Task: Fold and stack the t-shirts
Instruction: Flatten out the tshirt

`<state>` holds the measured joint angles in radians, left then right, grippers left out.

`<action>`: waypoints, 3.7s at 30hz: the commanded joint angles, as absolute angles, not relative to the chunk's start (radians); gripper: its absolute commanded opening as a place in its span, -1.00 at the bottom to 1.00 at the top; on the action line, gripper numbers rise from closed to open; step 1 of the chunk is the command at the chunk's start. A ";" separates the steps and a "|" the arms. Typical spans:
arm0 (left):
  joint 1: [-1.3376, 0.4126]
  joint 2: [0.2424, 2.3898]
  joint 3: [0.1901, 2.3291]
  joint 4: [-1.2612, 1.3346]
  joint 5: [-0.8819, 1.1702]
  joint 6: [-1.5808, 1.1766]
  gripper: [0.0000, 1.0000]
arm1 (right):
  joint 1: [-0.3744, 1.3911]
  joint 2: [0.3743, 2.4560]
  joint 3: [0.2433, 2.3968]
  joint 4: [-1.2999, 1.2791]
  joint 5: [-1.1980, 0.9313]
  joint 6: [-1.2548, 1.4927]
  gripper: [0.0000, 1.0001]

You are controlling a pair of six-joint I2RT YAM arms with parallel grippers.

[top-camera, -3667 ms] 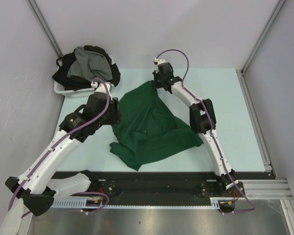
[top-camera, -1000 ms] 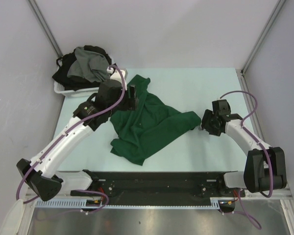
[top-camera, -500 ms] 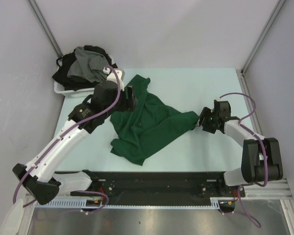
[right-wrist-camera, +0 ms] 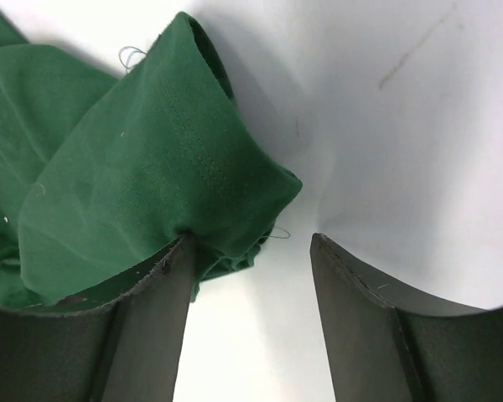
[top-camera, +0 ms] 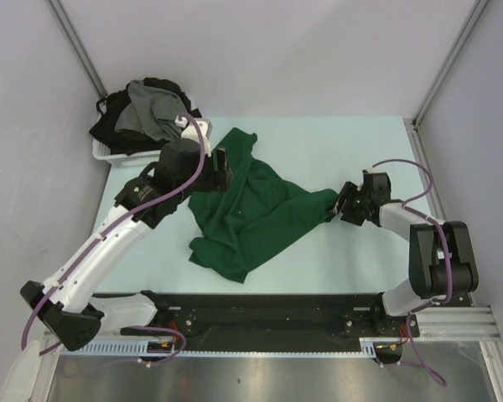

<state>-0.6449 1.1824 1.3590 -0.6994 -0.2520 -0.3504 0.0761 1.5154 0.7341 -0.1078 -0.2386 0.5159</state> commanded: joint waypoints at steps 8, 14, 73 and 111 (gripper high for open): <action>-0.652 1.201 1.413 -0.690 -0.253 -0.364 0.54 | 0.074 1.588 0.795 -0.015 -0.276 0.500 0.08; -0.658 1.210 1.414 -0.689 -0.253 -0.370 0.54 | 0.078 1.557 0.813 -0.020 -0.256 0.486 -0.13; -0.673 1.181 1.310 -0.672 -0.285 -0.385 0.54 | 0.023 1.637 1.086 -0.307 -0.141 0.344 -0.29; -0.673 1.170 1.298 -0.680 -0.290 -0.385 0.54 | 0.035 1.511 1.114 -0.186 -0.181 0.319 -1.00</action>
